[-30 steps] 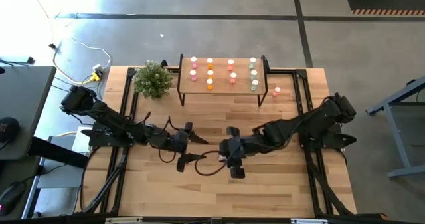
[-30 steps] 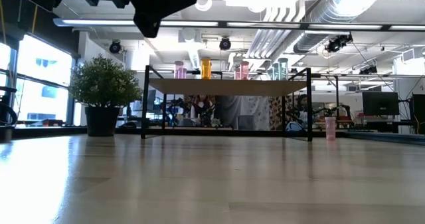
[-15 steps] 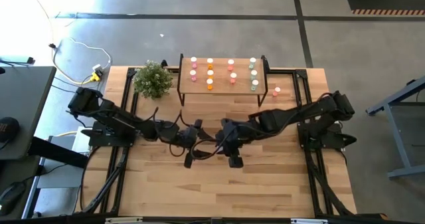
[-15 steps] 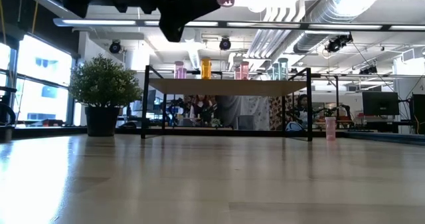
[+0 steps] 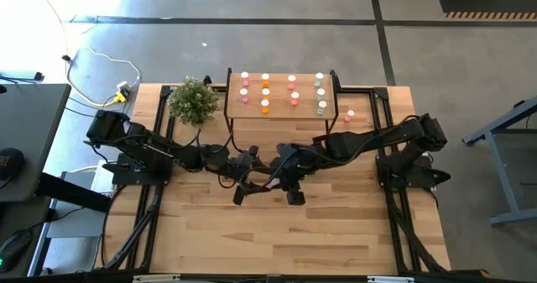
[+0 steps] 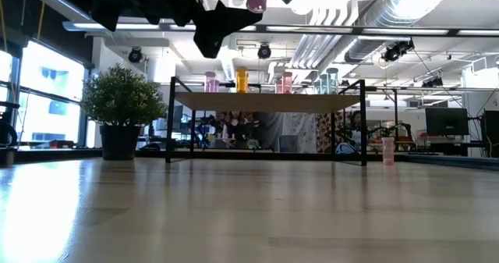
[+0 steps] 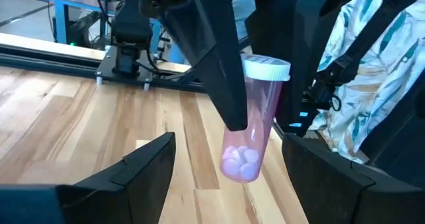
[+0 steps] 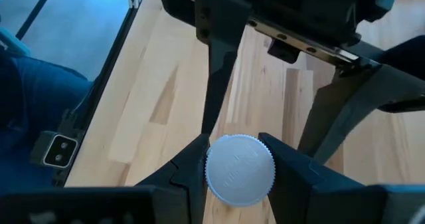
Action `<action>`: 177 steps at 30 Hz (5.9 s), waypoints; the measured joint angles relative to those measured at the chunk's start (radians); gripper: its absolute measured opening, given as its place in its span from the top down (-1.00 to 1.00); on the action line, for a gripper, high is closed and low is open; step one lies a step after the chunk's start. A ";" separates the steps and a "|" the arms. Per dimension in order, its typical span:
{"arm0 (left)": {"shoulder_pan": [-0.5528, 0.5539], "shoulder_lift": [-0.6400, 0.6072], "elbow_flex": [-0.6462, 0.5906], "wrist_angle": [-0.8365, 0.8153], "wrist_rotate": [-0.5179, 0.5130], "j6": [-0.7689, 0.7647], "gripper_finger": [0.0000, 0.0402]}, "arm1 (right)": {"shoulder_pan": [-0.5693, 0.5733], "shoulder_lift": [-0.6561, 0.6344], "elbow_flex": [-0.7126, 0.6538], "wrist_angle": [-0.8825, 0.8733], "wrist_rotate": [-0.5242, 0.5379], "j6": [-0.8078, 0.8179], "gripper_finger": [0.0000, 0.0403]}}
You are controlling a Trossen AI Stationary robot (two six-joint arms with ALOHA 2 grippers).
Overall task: Pick and place medicine bottles onto shelf by color
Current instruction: Put the violet pill bottle aligned with the other violet pill bottles on the shelf
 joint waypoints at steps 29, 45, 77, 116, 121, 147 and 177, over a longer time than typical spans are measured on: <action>0.052 0.000 0.000 0.032 0.049 0.008 -0.12 | -0.042 0.000 -0.001 0.032 -0.056 -0.014 0.42; 0.057 0.000 0.000 0.033 0.071 0.046 0.28 | -0.057 0.000 -0.001 0.028 -0.056 -0.015 0.42; 0.057 0.000 0.000 0.031 0.085 0.054 0.49 | -0.070 0.000 -0.001 0.024 -0.054 -0.016 0.42; 0.056 -0.006 0.000 0.022 -0.015 0.129 0.49 | -0.101 -0.013 0.218 -0.109 -0.016 0.011 -0.14; 0.057 -0.023 0.000 0.008 -0.104 0.143 0.49 | -0.099 -0.014 0.304 -0.206 -0.017 0.000 -0.14; 0.059 -0.356 -0.268 -0.013 -0.717 0.190 0.49 | 0.056 -0.091 0.340 -0.336 0.462 -0.086 -0.14; 0.379 -0.318 -0.298 -0.005 -0.475 0.133 0.49 | -0.007 -0.248 -0.033 -0.276 0.689 -0.011 -0.14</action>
